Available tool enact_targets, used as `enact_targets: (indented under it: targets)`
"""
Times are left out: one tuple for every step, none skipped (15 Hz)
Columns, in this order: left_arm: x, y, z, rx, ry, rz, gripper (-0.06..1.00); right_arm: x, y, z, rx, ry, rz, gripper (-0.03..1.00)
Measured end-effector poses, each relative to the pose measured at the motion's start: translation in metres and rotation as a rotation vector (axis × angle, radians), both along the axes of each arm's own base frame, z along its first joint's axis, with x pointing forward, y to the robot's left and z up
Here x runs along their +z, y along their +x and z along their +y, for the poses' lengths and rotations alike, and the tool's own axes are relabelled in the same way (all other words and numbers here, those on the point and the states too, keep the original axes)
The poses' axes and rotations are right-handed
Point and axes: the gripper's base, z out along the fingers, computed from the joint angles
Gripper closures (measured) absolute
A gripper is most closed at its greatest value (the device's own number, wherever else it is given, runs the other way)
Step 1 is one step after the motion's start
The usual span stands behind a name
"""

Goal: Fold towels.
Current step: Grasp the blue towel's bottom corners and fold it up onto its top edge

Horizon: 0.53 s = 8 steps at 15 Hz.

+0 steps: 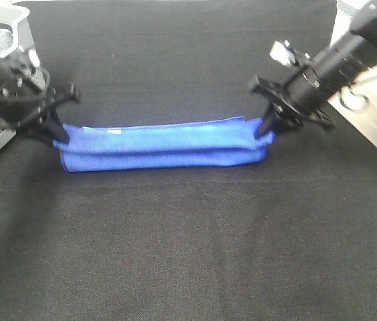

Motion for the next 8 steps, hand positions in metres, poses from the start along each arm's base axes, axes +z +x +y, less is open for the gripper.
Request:
enact_targets:
  targets:
    - [-0.003,0.020,0.006,0.021,-0.005,-0.016,0.92,-0.003,0.019,0.003,-0.003,0.012,-0.013,0.97]
    - [-0.008,0.031,0.007,0.023,-0.006,-0.022,0.92,-0.008,0.030,0.005,0.002,0.011,-0.019,0.97]
    - [-0.014,0.042,0.006,0.021,-0.005,-0.029,0.92,-0.013,0.041,0.005,-0.003,0.002,-0.031,0.97]
    - [-0.019,0.050,0.005,0.018,-0.005,-0.035,0.92,-0.016,0.051,0.006,-0.003,-0.005,-0.046,0.97]
    - [-0.030,0.058,0.005,0.018,-0.005,-0.029,0.92,-0.024,0.059,0.006,-0.002,-0.013,-0.052,0.97]
    - [-0.038,0.063,0.004,0.019,-0.006,-0.022,0.92,-0.032,0.065,0.007,-0.003,-0.015,-0.050,0.97]
    - [-0.045,0.065,0.004,0.023,-0.011,-0.009,0.91,-0.038,0.070,0.007,-0.014,-0.013,-0.048,0.95]
    - [-0.050,0.066,0.003,0.027,-0.020,-0.003,0.88,-0.041,0.073,0.007,-0.016,-0.013,-0.052,0.88]
